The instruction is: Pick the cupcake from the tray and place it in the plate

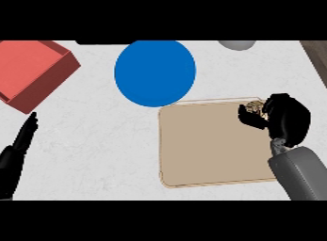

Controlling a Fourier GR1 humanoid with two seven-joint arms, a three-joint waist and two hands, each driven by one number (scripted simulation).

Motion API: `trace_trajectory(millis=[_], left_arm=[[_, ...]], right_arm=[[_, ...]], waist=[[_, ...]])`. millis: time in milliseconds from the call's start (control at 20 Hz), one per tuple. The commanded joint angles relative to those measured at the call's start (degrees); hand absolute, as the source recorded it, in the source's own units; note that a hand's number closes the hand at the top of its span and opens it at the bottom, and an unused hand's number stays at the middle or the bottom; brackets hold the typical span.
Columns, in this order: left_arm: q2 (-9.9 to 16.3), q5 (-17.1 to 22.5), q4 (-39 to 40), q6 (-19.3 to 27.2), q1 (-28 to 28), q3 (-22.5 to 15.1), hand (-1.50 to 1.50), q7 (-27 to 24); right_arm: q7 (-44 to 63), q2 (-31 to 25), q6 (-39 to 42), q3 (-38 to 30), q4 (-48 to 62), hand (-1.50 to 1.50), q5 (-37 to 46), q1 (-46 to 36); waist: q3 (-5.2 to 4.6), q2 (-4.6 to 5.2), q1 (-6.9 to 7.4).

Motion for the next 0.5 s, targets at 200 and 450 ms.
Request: trace_trajectory(millis=[200, 450], left_arm=[[1.2, 0.5, 0.8, -1.9, -1.9, 0.9, 0.00, 1.0], [-0.7, -0.6, 1.3, -1.1, 1.3, 0.3, 0.00, -4.0]], right_arm=[[1.8, 2.3, 3.2, 6.8, -20.3, 1.50, 9.0, -2.8], [1.3, 6.8, 10.7, 7.9, -22.3, 1.50, 7.5, -10.0]], waist=[[0.04, 0.06, 0.10], [0.05, 0.27, 0.97]])
